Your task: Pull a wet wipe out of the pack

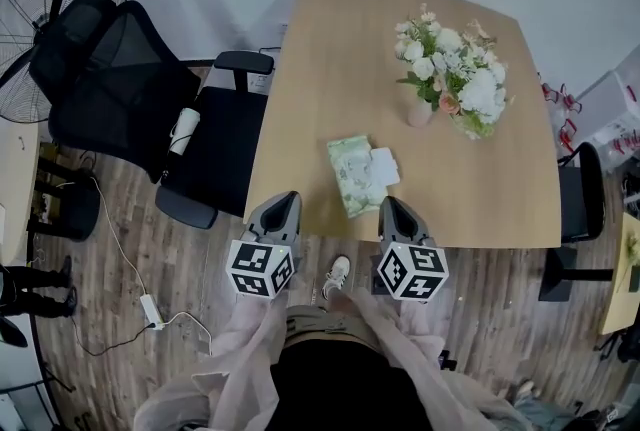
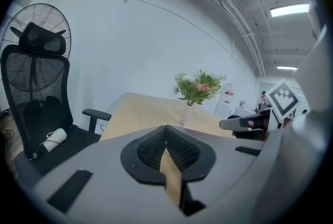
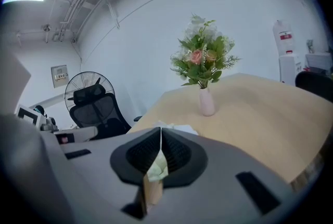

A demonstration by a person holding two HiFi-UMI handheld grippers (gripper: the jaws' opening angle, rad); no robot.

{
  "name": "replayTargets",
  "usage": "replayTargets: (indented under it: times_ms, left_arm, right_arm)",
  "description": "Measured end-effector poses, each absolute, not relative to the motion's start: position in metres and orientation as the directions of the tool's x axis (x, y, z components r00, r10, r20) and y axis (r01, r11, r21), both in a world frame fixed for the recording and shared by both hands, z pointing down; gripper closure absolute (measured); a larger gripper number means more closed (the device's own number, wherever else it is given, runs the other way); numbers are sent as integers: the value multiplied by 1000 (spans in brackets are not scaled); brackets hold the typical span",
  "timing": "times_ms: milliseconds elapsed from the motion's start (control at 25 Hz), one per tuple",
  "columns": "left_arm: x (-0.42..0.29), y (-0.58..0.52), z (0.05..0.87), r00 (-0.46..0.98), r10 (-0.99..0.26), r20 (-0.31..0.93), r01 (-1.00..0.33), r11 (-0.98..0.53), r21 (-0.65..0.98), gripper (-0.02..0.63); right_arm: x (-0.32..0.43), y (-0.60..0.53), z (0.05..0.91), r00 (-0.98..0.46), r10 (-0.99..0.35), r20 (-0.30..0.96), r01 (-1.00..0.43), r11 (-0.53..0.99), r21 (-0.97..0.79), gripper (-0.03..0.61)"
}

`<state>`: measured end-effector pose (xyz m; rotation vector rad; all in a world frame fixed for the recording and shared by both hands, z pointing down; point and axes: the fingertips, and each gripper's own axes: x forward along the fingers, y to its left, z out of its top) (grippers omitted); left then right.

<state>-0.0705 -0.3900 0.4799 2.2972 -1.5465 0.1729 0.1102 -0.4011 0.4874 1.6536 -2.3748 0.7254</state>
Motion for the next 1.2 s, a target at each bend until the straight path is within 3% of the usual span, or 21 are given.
replayTargets:
  times_ms: [440, 560, 680, 960, 1200]
  left_arm:
    - [-72, -415, 498, 365, -870, 331, -924, -295, 241, 604]
    - [-71, -421, 503, 356, -872, 337, -927, -284, 244, 603]
    - [-69, -428, 507, 349, -873, 341, -929, -276, 245, 603]
    - [-68, -438, 520, 330, -874, 357, -935, -249, 253, 603]
    - [-71, -444, 528, 308, -873, 378, -941, -221, 256, 603]
  right_arm:
    - [98, -428, 506, -443, -788, 428, -892, 336, -304, 555]
    - [90, -433, 512, -479, -759, 442, -876, 384, -291, 463]
    - [82, -438, 517, -510, -736, 444, -860, 427, -280, 427]
    - [67, -446, 530, -560, -683, 469, -824, 518, -231, 351]
    - [60, -456, 541, -573, -654, 493, -808, 550, -209, 337]
